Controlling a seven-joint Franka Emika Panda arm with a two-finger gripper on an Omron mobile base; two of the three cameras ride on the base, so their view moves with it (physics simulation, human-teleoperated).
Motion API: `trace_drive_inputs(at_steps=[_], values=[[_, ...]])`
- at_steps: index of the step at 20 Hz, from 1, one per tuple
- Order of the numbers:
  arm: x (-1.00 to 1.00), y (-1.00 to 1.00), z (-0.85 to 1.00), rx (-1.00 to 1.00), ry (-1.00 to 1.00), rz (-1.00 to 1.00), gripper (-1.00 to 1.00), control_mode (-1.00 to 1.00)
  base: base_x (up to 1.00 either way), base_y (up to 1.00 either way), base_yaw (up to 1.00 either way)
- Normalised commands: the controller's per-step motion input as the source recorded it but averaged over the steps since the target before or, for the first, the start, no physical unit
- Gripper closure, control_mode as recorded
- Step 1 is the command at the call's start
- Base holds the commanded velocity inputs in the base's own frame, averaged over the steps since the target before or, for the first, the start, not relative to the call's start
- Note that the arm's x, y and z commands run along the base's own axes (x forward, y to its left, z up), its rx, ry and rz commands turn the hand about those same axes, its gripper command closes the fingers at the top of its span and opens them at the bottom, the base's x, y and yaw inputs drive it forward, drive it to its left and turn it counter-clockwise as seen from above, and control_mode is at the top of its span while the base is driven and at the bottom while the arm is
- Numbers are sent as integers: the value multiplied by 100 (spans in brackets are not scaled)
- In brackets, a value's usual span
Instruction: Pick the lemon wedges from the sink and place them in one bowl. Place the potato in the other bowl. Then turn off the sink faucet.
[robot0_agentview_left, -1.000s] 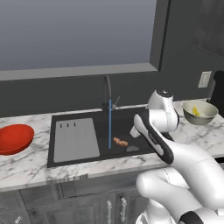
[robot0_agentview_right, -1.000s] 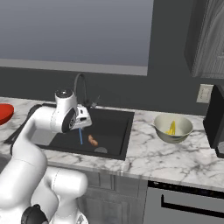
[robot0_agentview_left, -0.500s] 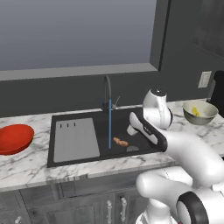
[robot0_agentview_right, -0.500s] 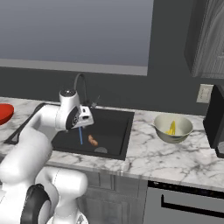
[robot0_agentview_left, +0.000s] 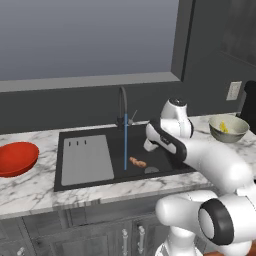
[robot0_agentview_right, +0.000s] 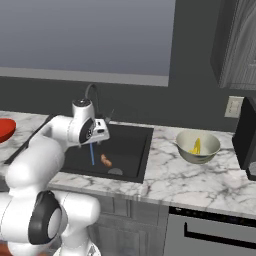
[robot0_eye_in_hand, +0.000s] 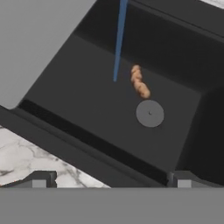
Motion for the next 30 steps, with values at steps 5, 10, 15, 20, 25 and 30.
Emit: trace_drive_inputs(at_steps=[5,10,15,20,25,30], values=[[6,-5,-44,0,0,0,-100,-100,0,0,0],[22,0,-47,0,0,0,-100,-100,0,0,0],[35,0,-36,0,0,0,-100,-100,0,0,0],[32,-3,-18,0,0,0,-100,-100,0,0,0],[34,-2,-23,0,0,0,-100,-100,0,0,0],[34,0,-36,0,0,0,-100,-100,0,0,0]])
